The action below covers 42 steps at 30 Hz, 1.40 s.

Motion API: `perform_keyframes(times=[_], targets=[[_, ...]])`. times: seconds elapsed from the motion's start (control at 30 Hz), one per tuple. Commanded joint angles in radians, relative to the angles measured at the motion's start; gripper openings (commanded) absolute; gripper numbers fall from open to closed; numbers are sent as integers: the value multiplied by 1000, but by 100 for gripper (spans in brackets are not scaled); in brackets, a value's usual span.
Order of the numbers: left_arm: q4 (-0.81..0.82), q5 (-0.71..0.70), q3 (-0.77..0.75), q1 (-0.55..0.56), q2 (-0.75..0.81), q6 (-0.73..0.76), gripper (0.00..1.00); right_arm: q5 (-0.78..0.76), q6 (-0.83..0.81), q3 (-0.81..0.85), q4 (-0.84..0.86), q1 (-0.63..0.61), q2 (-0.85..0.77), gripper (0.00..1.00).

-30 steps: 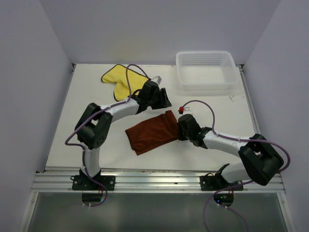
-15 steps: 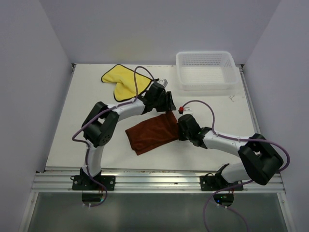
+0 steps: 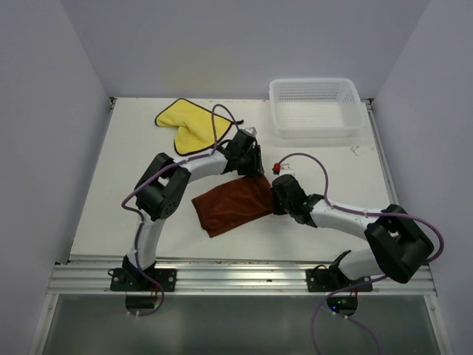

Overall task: Roll the towels
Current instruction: Roll the towel

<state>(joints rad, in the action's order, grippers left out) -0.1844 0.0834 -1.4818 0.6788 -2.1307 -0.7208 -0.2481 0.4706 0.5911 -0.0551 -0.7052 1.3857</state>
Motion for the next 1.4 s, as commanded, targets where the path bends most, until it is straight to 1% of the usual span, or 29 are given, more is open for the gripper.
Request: perform_keyframes(times=[0.0,0.13,0.2,0.3,0.33,0.47,0.53,0.6,0.67,0.7,0.8,0.83,0.87,0.97,1.0,1.2,1.37], targets=[[-59,-49,-47,11,-29,38,49,-46,-20,35,-3,-17,1,0],[-119,-79,-95,21,-52,69,47,-83,-33,41,-14,-45,-1,0],[-138,-115,-109,28,-64,78,44,-108,-36,44,-17,-65,-2,0],[-170,-134,-129,33,-80,89,38,-125,-38,46,-19,-82,1,0],[-173,-134,-129,34,-83,92,35,-125,-36,44,-19,-86,4,0],[-178,-157,-118,36,-75,83,11,-160,-35,36,-17,-108,-8,0],[-161,-165,-98,36,-55,69,5,-186,-41,29,-18,-119,-16,0],[-118,-169,-68,36,-37,48,4,-215,-59,29,-23,-134,-19,0],[-70,-160,-37,34,0,31,0,-233,-78,30,-26,-161,-19,0],[-11,-157,0,34,14,15,0,-247,-85,33,-31,-172,-13,0],[75,-155,49,34,52,-12,0,-321,-99,52,-58,-235,6,0],[89,-155,57,36,64,-17,0,-382,-105,58,-74,-250,12,0],[100,-160,63,34,71,-22,0,-407,-110,65,-80,-285,18,0],[167,-169,116,34,109,-35,0,-483,-128,84,-104,-324,45,0],[230,-169,153,34,121,-43,0,-505,-141,102,-114,-350,55,0],[390,-166,291,25,202,-61,0,-631,-174,174,-164,-450,171,0],[444,-163,351,15,247,-66,0,-697,-196,225,-201,-505,257,0]])
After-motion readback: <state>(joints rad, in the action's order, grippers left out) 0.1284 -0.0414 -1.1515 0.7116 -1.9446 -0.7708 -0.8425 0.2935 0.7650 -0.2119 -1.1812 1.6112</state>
